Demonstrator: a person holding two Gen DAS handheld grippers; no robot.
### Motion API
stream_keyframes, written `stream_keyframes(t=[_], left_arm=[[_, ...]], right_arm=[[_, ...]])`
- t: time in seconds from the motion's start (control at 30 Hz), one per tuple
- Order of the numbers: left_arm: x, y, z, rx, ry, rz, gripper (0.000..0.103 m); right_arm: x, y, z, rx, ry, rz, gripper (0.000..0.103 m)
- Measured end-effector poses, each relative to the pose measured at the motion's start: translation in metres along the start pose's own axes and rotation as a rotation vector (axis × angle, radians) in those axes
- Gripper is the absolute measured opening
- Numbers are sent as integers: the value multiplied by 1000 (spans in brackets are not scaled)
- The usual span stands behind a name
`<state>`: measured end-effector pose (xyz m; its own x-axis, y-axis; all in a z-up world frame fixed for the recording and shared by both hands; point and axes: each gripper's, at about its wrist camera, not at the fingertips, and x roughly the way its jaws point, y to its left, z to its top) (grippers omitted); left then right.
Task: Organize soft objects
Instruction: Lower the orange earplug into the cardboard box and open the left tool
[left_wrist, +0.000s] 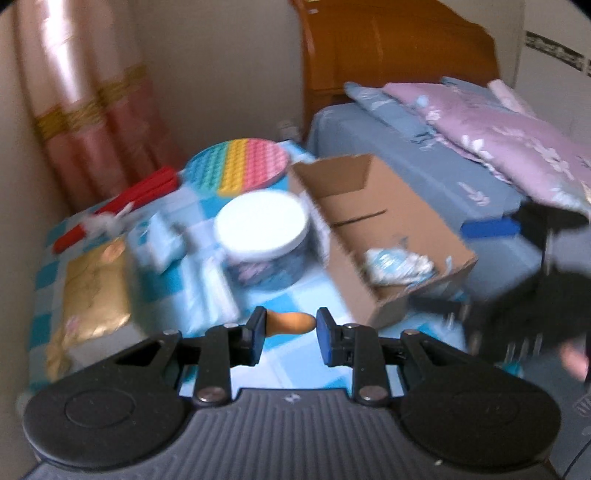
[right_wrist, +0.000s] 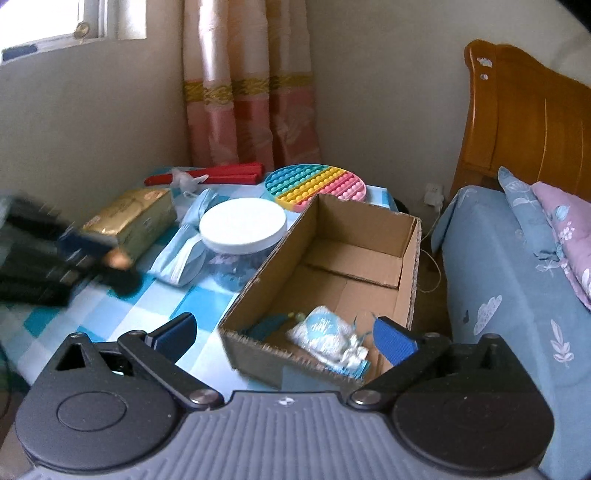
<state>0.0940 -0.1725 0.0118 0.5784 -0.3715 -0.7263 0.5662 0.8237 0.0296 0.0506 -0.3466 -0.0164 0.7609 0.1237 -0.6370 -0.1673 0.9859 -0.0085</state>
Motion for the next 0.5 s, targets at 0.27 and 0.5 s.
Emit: stream_keyframes(t=[0.27,0.5], left_arm=[[42,-29,55,105,18,-129,28],[78,-42,84,101,20,-153,44]], right_arm=[[-4,8,-14,20,6,-23,103],[-12,7,-17,33,-9,-36,103]])
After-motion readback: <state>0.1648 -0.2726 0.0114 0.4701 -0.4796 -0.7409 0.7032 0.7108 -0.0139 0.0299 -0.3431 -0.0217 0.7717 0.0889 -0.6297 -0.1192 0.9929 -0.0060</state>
